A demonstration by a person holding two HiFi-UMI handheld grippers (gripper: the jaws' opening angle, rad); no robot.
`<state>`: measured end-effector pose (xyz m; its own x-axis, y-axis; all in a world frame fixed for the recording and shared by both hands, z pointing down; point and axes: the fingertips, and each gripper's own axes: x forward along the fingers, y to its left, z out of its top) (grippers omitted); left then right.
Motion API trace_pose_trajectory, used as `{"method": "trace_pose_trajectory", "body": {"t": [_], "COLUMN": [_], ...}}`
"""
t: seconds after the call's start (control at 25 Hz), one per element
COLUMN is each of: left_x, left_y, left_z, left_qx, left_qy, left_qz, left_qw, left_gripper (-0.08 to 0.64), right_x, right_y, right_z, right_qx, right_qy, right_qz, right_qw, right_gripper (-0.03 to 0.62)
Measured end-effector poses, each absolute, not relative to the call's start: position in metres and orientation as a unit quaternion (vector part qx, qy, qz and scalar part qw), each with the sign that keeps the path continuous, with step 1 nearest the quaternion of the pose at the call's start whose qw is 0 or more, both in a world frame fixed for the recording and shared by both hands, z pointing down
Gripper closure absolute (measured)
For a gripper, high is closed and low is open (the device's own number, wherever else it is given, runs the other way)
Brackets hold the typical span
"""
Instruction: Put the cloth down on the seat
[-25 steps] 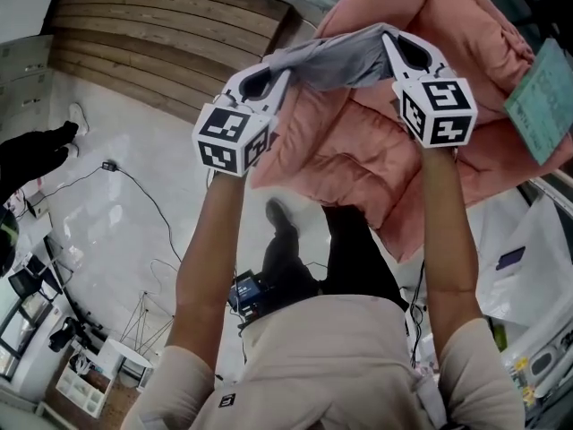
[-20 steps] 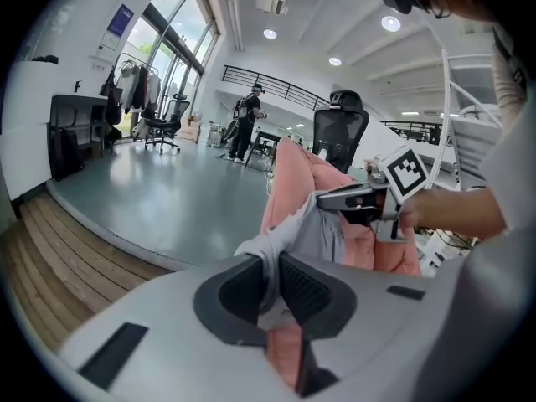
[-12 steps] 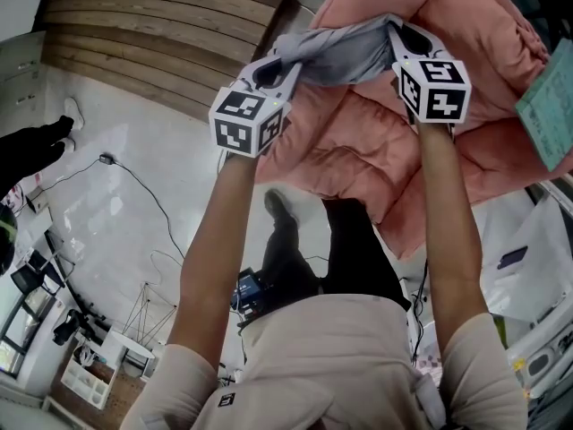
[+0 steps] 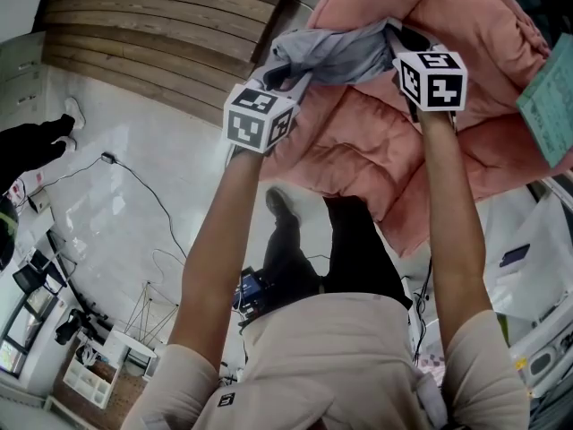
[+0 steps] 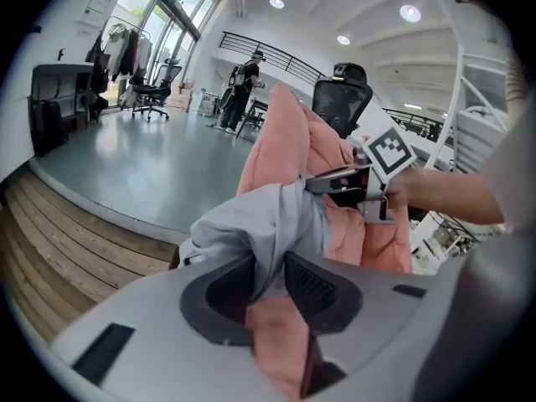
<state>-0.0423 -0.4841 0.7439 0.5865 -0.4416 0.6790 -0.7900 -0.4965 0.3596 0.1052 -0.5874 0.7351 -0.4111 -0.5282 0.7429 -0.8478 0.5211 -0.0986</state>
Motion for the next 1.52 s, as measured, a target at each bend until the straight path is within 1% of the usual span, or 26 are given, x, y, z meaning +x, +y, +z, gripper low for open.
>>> {"method": "trace_pose_trajectory", "body": {"t": [0.16, 0.2, 0.24, 0.36, 0.56, 0.68, 0.88, 1.04, 1.12, 1.2, 1.28, 1.36, 1.4, 1.52], "left_x": [-0.040, -0.040, -0.042, -0.048, -0.060, -0.066, -0.079, -0.096, -0.108, -0.120, -0.130, -0.141, -0.146, -0.164], "left_y": [-0.469, -0.465, -0.461, -0.446, -0.421, -0.412, -0.396, -0.393, -0.388, -0.376, -0.357, -0.336, -0.326, -0.302], "left_z": [0.739, 0.735, 0.731, 0.719, 0.691, 0.657, 0.568, 0.493, 0.456, 0.420, 0.385, 0.353, 0.339, 0.303], "left_qx": [0.830, 0.831, 0.832, 0.834, 0.843, 0.856, 0.877, 0.883, 0.885, 0.888, 0.888, 0.887, 0.887, 0.885], "left_qy": [-0.367, -0.365, -0.363, -0.356, -0.350, -0.356, -0.374, -0.400, -0.413, -0.422, -0.433, -0.443, -0.446, -0.452], "left_qz": [0.268, 0.270, 0.273, 0.287, 0.302, 0.287, 0.243, 0.203, 0.184, 0.163, 0.141, 0.123, 0.117, 0.106], "left_qw": [0.324, 0.322, 0.319, 0.308, 0.275, 0.242, 0.181, 0.134, 0.109, 0.083, 0.056, 0.036, 0.033, 0.032], "left_gripper": [0.403, 0.384, 0.376, 0.345, 0.345, 0.346, 0.347, 0.348, 0.350, 0.381, 0.434, 0.505, 0.520, 0.535], "right_x": [0.115, 0.117, 0.119, 0.127, 0.123, 0.110, 0.084, 0.059, 0.044, 0.027, 0.012, 0.000, -0.006, -0.023], "right_y": [-0.573, -0.569, -0.565, -0.551, -0.525, -0.513, -0.490, -0.477, -0.467, -0.449, -0.426, -0.404, -0.394, -0.371], "right_z": [0.741, 0.740, 0.738, 0.732, 0.705, 0.675, 0.601, 0.532, 0.496, 0.457, 0.419, 0.383, 0.367, 0.322], "right_qx": [0.419, 0.417, 0.415, 0.416, 0.423, 0.429, 0.428, 0.413, 0.400, 0.386, 0.371, 0.362, 0.359, 0.355], "right_qy": [-0.800, -0.799, -0.796, -0.787, -0.785, -0.795, -0.822, -0.854, -0.871, -0.887, -0.903, -0.913, -0.917, -0.924], "right_qz": [0.250, 0.254, 0.258, 0.268, 0.273, 0.263, 0.239, 0.205, 0.184, 0.162, 0.138, 0.115, 0.105, 0.072], "right_qw": [0.348, 0.352, 0.357, 0.370, 0.362, 0.339, 0.288, 0.243, 0.220, 0.194, 0.170, 0.148, 0.138, 0.122], "right_gripper": [0.506, 0.456, 0.426, 0.405, 0.401, 0.416, 0.453, 0.499, 0.533, 0.597, 0.598, 0.600, 0.600, 0.600]}}
